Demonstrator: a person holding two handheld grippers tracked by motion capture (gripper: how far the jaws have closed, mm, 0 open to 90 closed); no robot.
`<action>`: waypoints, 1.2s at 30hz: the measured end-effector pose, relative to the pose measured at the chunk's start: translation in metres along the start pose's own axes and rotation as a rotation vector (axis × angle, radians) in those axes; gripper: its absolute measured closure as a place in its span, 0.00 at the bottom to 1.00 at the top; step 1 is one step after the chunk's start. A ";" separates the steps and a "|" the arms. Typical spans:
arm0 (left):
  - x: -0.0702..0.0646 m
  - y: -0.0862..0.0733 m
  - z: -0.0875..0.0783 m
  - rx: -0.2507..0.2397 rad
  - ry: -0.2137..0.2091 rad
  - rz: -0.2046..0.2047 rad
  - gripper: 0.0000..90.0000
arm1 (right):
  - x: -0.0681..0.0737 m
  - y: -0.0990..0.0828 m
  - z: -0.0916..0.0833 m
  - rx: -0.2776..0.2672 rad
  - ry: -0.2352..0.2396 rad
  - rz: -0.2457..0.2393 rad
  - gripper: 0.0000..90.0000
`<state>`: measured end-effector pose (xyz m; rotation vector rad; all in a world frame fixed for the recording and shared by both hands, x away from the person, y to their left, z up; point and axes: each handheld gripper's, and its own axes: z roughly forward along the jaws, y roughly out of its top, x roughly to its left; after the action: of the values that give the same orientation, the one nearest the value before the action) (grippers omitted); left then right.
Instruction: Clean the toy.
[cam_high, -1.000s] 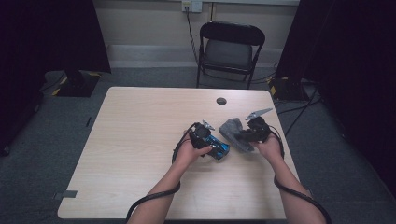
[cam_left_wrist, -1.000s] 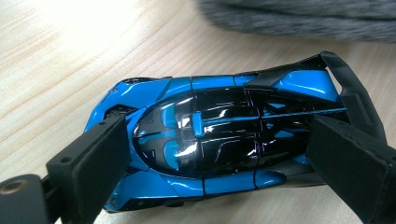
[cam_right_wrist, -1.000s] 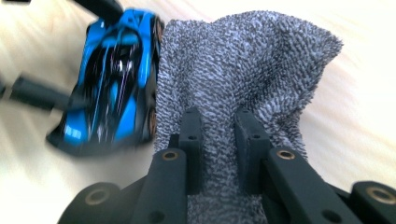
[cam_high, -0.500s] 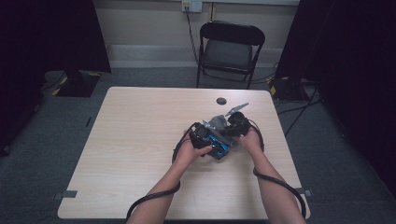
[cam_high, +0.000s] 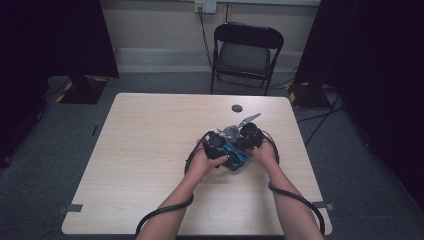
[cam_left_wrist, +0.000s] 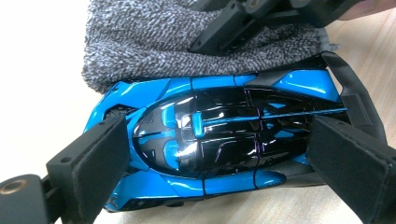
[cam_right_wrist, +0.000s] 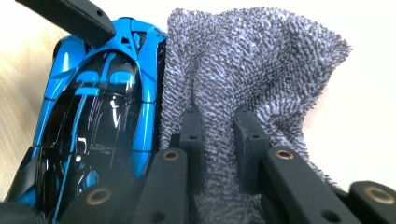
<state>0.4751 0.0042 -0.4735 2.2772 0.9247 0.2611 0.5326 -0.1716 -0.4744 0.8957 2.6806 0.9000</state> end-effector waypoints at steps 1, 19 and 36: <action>0.000 0.000 0.000 0.001 0.000 0.000 0.07 | 0.000 -0.001 -0.001 -0.003 0.002 -0.001 0.85; 0.000 0.001 0.000 0.010 -0.002 0.002 0.07 | -0.004 -0.029 -0.022 -0.004 0.020 -0.025 0.85; 0.000 0.002 0.000 0.015 -0.001 -0.001 0.07 | 0.005 -0.059 -0.044 -0.010 0.025 0.000 0.85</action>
<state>0.4762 0.0030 -0.4723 2.2901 0.9301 0.2529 0.4849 -0.2280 -0.4737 0.8884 2.6946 0.9293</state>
